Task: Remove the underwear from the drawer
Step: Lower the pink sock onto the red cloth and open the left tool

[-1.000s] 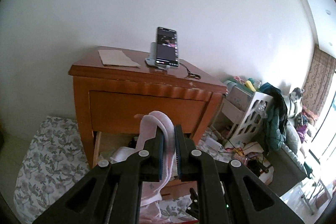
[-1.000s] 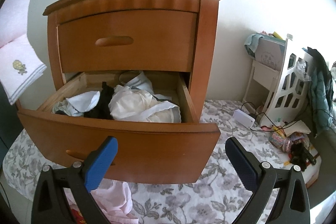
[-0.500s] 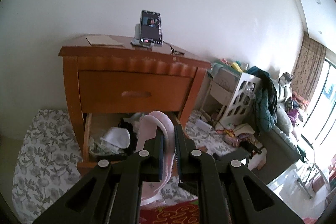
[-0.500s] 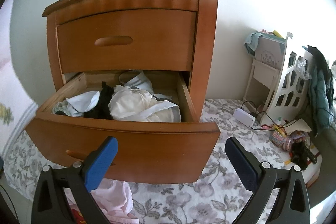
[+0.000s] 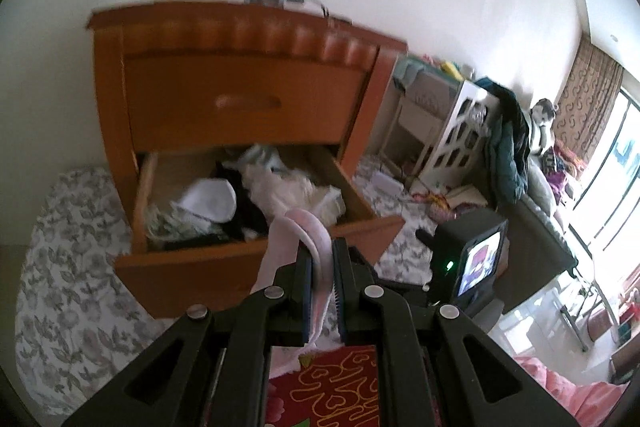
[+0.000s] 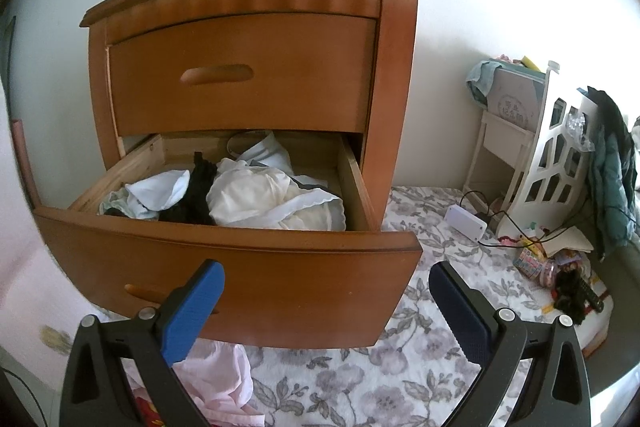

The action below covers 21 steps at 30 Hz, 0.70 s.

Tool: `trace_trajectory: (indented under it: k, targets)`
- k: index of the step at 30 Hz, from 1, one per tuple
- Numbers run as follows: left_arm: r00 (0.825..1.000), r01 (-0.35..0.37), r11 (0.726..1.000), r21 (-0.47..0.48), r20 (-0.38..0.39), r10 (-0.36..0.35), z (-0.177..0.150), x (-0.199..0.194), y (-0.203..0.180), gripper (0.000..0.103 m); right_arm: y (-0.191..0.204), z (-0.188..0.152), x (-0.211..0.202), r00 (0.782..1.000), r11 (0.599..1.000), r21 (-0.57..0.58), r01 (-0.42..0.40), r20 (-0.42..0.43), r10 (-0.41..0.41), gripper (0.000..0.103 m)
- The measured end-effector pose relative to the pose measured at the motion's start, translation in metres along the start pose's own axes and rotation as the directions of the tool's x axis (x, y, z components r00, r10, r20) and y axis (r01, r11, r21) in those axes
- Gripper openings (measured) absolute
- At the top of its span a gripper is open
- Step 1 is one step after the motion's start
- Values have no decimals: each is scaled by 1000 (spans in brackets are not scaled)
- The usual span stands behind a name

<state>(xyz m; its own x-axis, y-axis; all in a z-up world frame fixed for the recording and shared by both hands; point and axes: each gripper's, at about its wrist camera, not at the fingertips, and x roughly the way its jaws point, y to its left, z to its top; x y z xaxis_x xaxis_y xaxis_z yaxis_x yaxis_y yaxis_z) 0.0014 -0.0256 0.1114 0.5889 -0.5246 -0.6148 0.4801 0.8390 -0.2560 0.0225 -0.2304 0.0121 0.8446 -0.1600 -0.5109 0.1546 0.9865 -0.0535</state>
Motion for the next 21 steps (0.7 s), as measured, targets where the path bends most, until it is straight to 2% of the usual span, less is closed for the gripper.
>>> trace_trajectory:
  k: [5, 8, 16, 21]
  targets:
    - [996, -30, 999, 26, -79, 32, -17, 40, 0, 10, -1, 0, 1, 1000, 1000, 6, -6, -4, 6, 103]
    - [991, -26, 1000, -5, -129, 25, -28, 63, 8, 10, -2, 0, 1, 1000, 1000, 13, -9, -7, 9, 103]
    - [964, -79, 995, -64, -259, 60, -58, 124, 29, 10, -1, 0, 4, 1000, 1000, 10, -9, -16, 9, 103]
    - [950, -116, 989, -90, -302, 84, -73, 144, 35, 10, -2, 0, 4, 1000, 1000, 11, -10, -18, 10, 103]
